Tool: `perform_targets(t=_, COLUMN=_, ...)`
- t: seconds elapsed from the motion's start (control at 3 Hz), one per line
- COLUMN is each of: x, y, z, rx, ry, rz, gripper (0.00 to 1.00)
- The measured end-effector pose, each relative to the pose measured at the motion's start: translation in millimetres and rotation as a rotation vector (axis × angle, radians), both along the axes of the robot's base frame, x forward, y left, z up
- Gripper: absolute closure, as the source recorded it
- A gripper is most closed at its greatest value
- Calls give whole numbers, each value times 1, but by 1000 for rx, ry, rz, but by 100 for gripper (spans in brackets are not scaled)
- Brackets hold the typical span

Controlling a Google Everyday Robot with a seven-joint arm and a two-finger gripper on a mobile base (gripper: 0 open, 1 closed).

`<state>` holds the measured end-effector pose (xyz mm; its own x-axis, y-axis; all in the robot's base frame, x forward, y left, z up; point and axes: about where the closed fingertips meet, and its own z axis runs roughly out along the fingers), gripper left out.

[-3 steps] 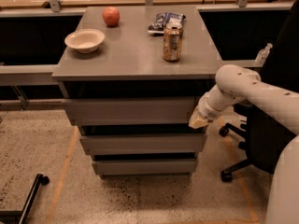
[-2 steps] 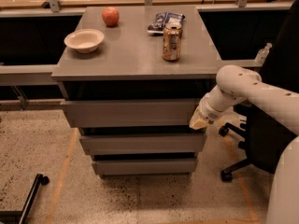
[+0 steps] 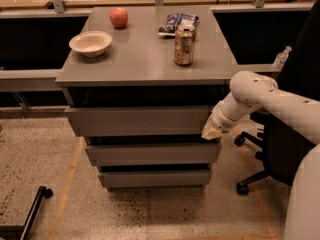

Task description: Close top drawer

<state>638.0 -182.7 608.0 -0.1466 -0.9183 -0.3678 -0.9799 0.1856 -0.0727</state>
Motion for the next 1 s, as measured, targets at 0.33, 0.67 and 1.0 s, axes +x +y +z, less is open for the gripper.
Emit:
perform_targets(t=0.33, x=-1, y=1, z=-2, rx=1, ry=4, rz=3, gripper=4)
perform_targets(t=0.67, x=-1, y=2, z=-4, rx=1, ry=7, rz=4, gripper=0)
perform_targets(t=1.0, x=-1, y=2, z=-4, rx=1, ry=7, rz=4, gripper=0)
